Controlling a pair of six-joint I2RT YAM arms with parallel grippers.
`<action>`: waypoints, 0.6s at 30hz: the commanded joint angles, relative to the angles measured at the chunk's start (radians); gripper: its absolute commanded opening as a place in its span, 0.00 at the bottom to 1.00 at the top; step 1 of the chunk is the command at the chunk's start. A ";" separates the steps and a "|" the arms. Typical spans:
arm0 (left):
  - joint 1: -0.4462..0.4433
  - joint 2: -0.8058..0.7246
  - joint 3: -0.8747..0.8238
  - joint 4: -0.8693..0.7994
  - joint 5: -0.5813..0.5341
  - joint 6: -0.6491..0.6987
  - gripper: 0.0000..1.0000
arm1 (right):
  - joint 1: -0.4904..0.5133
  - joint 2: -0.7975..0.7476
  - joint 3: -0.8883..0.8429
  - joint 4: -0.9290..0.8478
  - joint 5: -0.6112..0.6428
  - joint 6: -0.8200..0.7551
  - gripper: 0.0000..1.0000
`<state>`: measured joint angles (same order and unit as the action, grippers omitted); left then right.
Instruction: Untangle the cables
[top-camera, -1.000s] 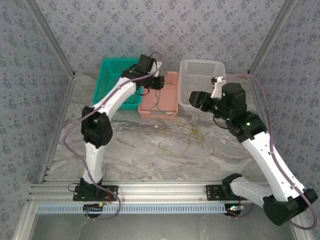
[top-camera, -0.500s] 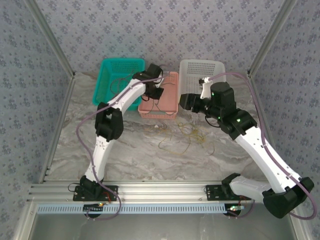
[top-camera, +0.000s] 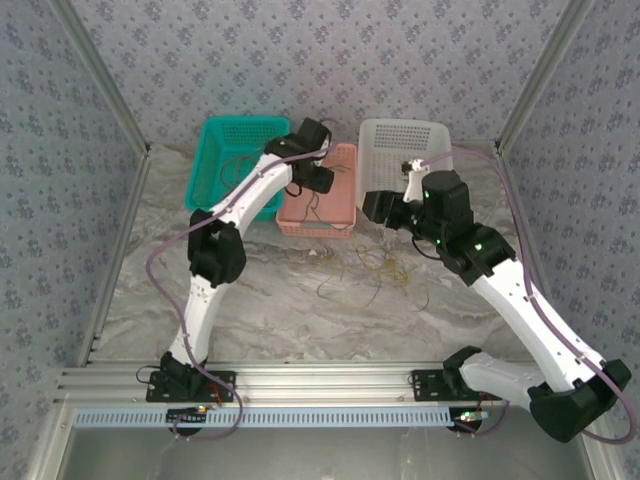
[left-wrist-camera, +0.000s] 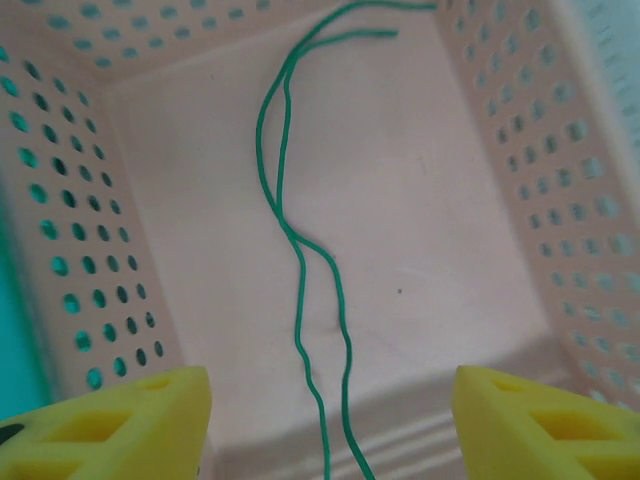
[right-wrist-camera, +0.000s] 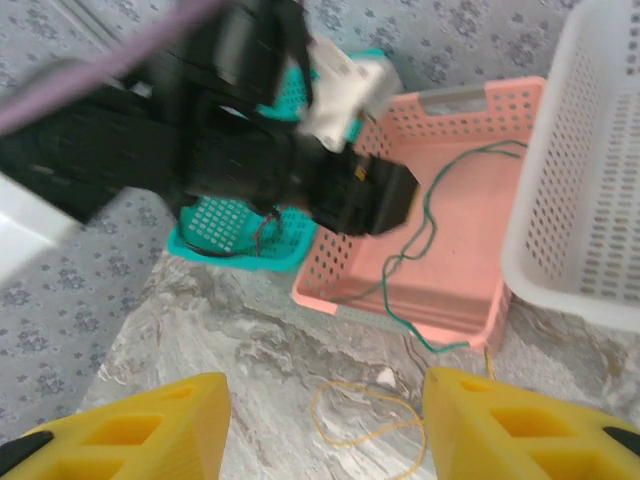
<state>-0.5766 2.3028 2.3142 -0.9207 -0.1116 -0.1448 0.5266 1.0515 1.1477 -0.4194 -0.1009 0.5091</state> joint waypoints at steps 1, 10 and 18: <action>-0.025 -0.182 -0.012 -0.002 -0.047 -0.065 0.64 | 0.008 -0.065 -0.073 -0.032 0.079 0.029 0.55; -0.112 -0.701 -0.807 0.254 -0.044 -0.448 0.48 | 0.073 -0.183 -0.359 -0.139 0.183 0.095 0.48; -0.286 -0.957 -1.335 0.531 -0.036 -0.617 0.51 | 0.215 -0.189 -0.515 -0.118 0.275 0.196 0.47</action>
<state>-0.8104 1.3739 0.9962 -0.5159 -0.1314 -0.6971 0.7200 0.8730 0.6491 -0.5316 0.1032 0.6468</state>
